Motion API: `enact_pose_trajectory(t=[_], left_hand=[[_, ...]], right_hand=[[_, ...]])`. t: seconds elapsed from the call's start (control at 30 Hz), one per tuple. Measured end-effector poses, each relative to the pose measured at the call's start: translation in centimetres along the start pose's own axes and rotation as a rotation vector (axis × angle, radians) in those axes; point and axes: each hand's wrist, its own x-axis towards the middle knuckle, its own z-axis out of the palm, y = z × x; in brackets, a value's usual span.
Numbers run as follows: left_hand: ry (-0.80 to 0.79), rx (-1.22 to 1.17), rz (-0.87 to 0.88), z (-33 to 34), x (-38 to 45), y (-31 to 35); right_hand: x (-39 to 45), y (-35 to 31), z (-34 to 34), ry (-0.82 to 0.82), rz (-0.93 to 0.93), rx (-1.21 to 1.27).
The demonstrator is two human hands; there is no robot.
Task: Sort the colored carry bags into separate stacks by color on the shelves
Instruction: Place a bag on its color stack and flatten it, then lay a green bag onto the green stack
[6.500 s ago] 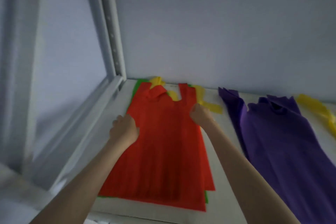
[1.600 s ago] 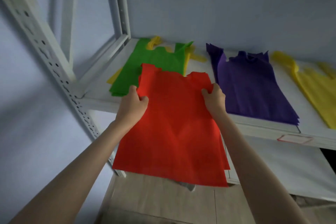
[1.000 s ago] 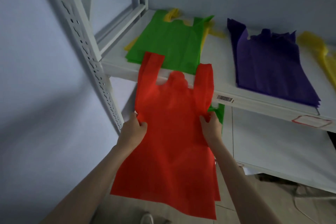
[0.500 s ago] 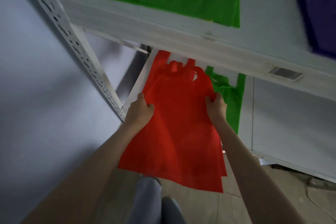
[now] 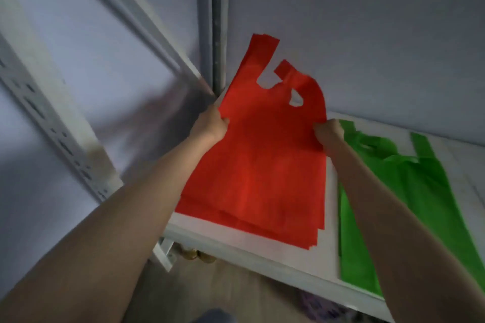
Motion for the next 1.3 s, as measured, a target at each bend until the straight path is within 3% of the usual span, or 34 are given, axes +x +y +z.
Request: enact_pose_trajectory(t=[0.13, 0.4, 0.67, 0.8, 0.93, 1.07, 1.3], left_hand=[[-0.005, 0.044, -0.026, 4.5, 2.0, -4.2], [-0.085, 0.082, -0.088, 5.8, 1.3, -4.4], [0.166, 0.364, -0.026, 7.8, -0.8, -4.2], [0.056, 0.435, -0.139, 3.8, -3.7, -2.3], [-0.204, 0.420, -0.143, -0.7, -7.6, 1.2], [-0.362, 0.339, -0.044, -5.1, -11.5, 6.0], [-0.470, 0.286, 0.013, -14.1, -20.6, 13.9]], right_hand=[[2.0, 4.8, 4.8, -0.027, 0.015, 0.016], [2.1, 5.0, 4.9, -0.023, 0.042, 0.018], [2.0, 5.1, 5.0, -0.014, 0.034, 0.005], [-1.3, 2.8, 1.7, -0.078, 0.065, -0.132], [-5.7, -0.1, -2.5, -0.181, 0.076, -0.326], [-10.4, -3.6, -8.0, -0.296, 0.078, -0.241], [-19.6, -8.9, -18.8, -0.349, -0.002, -0.255]])
